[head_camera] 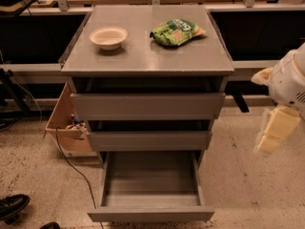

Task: Close bottom drawer

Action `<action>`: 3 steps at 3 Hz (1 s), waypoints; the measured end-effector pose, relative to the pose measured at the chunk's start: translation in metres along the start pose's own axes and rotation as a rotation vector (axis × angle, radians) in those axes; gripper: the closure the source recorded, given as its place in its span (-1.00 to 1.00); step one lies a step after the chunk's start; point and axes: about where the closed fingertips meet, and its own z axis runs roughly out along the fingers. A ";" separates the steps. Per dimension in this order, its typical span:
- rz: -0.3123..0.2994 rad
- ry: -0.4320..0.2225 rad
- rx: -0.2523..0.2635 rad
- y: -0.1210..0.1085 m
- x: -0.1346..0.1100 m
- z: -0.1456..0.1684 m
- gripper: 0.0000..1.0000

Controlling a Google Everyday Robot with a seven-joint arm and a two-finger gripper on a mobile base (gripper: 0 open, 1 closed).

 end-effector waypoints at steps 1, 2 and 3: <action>-0.002 -0.043 -0.059 0.011 0.024 0.059 -1.00; -0.010 -0.092 -0.110 0.024 0.041 0.111 -1.00; -0.007 -0.153 -0.164 0.047 0.047 0.170 -1.00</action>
Offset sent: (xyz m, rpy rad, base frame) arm -0.0087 -0.0118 -0.1952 0.1865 0.1156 0.0909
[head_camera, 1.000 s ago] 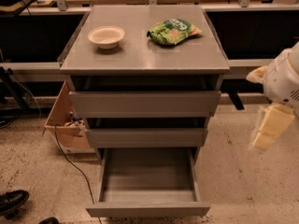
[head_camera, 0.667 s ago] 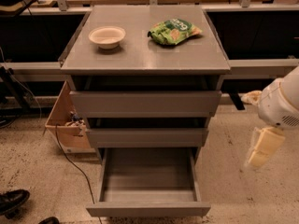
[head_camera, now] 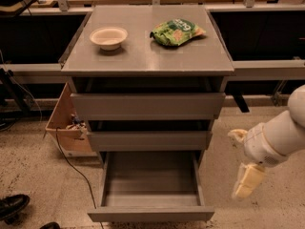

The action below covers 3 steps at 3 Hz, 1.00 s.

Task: Close bottom drawer

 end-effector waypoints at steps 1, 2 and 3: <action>0.024 -0.050 -0.059 0.015 0.010 0.054 -1.00; 0.081 -0.102 -0.120 0.031 0.014 0.113 -1.00; 0.081 -0.102 -0.120 0.031 0.014 0.113 -1.00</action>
Offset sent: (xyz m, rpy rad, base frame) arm -0.0283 0.0654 -0.1673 0.2135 0.1913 -0.0667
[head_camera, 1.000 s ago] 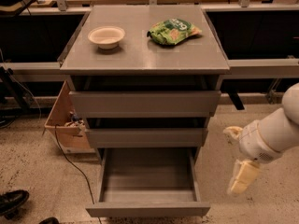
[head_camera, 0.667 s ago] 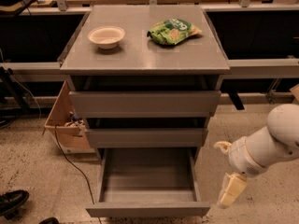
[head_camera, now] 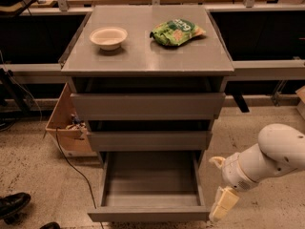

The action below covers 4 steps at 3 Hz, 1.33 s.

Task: Close bottom drawer

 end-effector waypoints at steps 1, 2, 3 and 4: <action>0.003 -0.016 -0.002 0.001 0.001 0.004 -1.00; 0.011 -0.013 -0.010 -0.006 0.011 0.039 -1.00; 0.018 -0.022 -0.005 -0.027 0.026 0.084 -1.00; 0.028 -0.042 -0.006 -0.051 0.052 0.143 -1.00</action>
Offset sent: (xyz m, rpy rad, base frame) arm 0.0252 0.0178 -0.1038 0.0117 0.0031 -0.0356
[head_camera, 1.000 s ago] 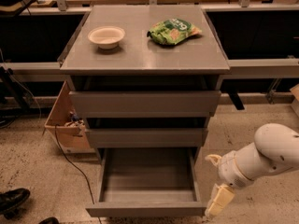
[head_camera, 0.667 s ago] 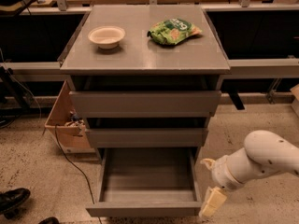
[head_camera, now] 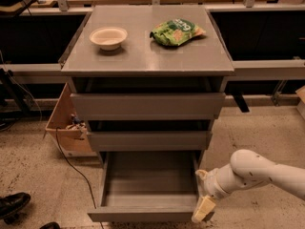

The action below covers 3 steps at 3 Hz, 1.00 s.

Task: Close bottom drawer

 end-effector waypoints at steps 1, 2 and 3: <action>0.010 -0.017 -0.006 -0.012 0.017 0.034 -1.00; 0.016 -0.042 -0.019 -0.022 0.028 0.071 -1.00; 0.041 -0.074 -0.060 -0.031 0.037 0.125 -1.00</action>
Offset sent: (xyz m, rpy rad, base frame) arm 0.0264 0.0196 -0.1271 0.0844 0.0228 -0.0150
